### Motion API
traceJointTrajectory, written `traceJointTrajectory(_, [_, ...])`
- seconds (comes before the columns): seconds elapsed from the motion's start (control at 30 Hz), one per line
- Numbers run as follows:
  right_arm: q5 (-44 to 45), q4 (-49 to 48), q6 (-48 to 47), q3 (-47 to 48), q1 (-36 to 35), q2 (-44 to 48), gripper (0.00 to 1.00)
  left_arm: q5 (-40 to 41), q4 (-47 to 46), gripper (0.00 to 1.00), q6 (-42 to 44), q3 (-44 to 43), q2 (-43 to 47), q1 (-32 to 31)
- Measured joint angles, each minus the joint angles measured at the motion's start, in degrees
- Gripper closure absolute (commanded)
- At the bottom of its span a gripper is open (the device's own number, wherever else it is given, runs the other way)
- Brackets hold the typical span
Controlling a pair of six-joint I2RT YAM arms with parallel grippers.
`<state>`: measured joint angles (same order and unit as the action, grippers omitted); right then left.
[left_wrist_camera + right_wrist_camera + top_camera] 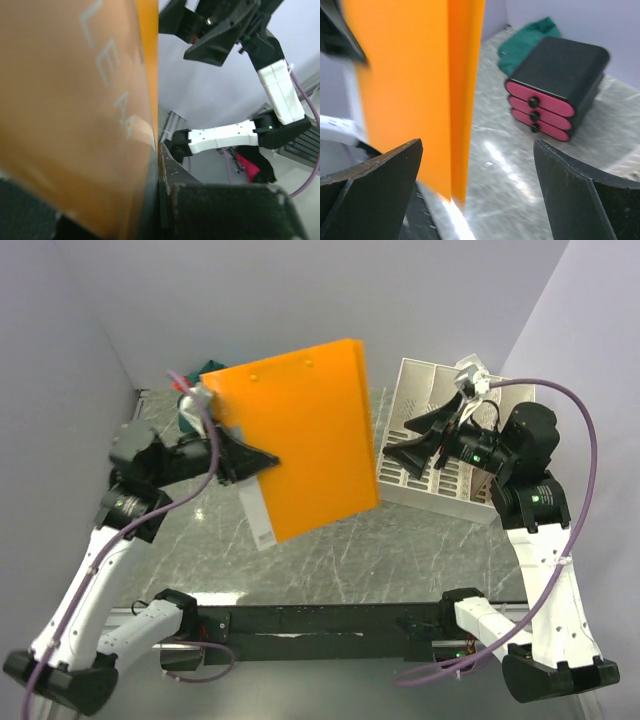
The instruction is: Organize the desk
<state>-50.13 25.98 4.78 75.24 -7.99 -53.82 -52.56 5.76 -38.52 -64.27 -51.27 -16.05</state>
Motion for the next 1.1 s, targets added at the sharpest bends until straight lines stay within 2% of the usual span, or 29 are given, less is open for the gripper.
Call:
traceJointTrajectory(0.17, [-3.63,-3.82,8.81,-0.70,2.43,-0.81,0.00,6.86,-1.40,0.99,1.29,-0.07,-6.38,-12.59])
traceJointTrajectory(0.27, [-3.23,-4.90,10.69,-2.10,3.48,0.00,0.00,10.67,-2.05,0.99,1.79,-0.20,-10.43,-17.35])
traceJointTrajectory(0.57, [-0.09,-6.29,11.08,-7.72,5.60,1.09,0.00,13.22,-4.00,0.99,2.60,-1.33,-12.55,-23.45])
traceJointTrajectory(0.7, [-0.94,-7.26,11.74,-9.57,8.81,2.80,0.01,13.11,-5.55,0.99,2.78,0.02,-11.45,-23.67])
traceJointTrajectory(0.9, [-13.25,-18.88,19.78,-15.69,9.62,4.17,0.03,9.22,-9.57,0.99,1.60,3.96,-9.35,-23.65])
traceJointTrajectory(0.97, [-16.48,-21.51,22.18,-17.16,8.66,4.11,0.08,7.96,-10.60,0.99,1.22,4.70,-9.35,-23.67])
traceJointTrajectory(1.0, [-17.59,-22.23,22.88,-17.44,8.00,4.11,0.14,7.50,-11.06,0.99,1.20,5.03,-9.35,-23.67])
traceJointTrajectory(1.03, [-18.78,-22.75,23.47,-17.46,7.45,4.11,0.28,7.06,-11.28,0.99,1.18,5.20,-9.38,-23.67])
traceJointTrajectory(1.07, [-19.96,-23.56,23.98,-17.46,7.02,4.20,0.37,6.71,-11.52,0.99,1.18,5.22,-9.46,-23.69])
traceJointTrajectory(1.1, [-21.03,-24.28,24.30,-17.44,6.64,4.33,0.50,6.43,-11.87,0.99,1.20,5.22,-9.57,-23.69])
